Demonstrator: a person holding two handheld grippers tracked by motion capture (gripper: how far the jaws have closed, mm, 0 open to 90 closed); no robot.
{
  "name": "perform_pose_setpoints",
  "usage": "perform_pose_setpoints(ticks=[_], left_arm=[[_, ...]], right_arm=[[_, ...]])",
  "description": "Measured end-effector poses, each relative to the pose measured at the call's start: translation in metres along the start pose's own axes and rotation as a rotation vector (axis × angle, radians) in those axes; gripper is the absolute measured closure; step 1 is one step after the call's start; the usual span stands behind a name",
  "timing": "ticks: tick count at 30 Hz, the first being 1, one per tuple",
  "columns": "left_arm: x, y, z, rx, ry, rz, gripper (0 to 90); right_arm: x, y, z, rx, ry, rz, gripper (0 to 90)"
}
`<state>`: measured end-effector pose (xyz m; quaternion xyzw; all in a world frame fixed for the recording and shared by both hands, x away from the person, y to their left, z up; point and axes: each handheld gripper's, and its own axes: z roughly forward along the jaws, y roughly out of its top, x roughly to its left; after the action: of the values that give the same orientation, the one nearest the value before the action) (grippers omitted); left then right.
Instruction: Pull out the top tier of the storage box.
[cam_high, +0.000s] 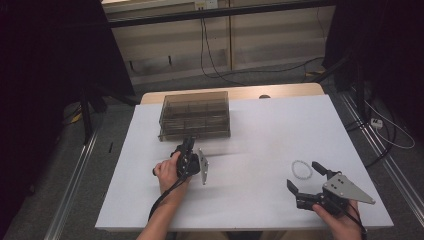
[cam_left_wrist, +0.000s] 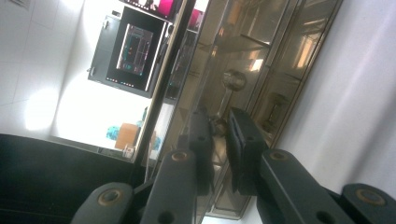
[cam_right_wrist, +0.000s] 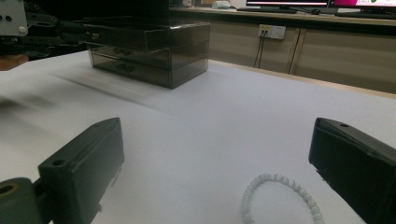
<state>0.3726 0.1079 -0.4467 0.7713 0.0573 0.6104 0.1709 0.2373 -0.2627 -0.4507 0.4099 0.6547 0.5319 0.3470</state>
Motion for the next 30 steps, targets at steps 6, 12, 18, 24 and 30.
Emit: perform_pose_setpoints(ticks=[6,12,18,24,30], left_arm=[[-0.001,0.000,-0.003,0.002,-0.002,0.008,81.2],[-0.002,0.000,-0.005,0.004,-0.005,0.014,81.2],[-0.002,0.000,-0.008,-0.002,-0.006,0.016,81.1],[-0.002,0.001,-0.011,-0.006,-0.008,0.017,81.1],[-0.002,0.000,-0.013,-0.013,-0.006,0.018,81.1]], right_arm=[[0.000,0.000,0.000,0.000,0.000,0.000,2.7],[0.000,0.000,0.000,-0.001,0.001,0.000,2.7],[0.001,0.000,0.000,-0.001,0.002,0.000,2.8],[0.000,0.000,0.000,-0.001,0.001,0.000,2.8],[0.001,0.000,0.000,-0.002,0.002,-0.002,2.7]])
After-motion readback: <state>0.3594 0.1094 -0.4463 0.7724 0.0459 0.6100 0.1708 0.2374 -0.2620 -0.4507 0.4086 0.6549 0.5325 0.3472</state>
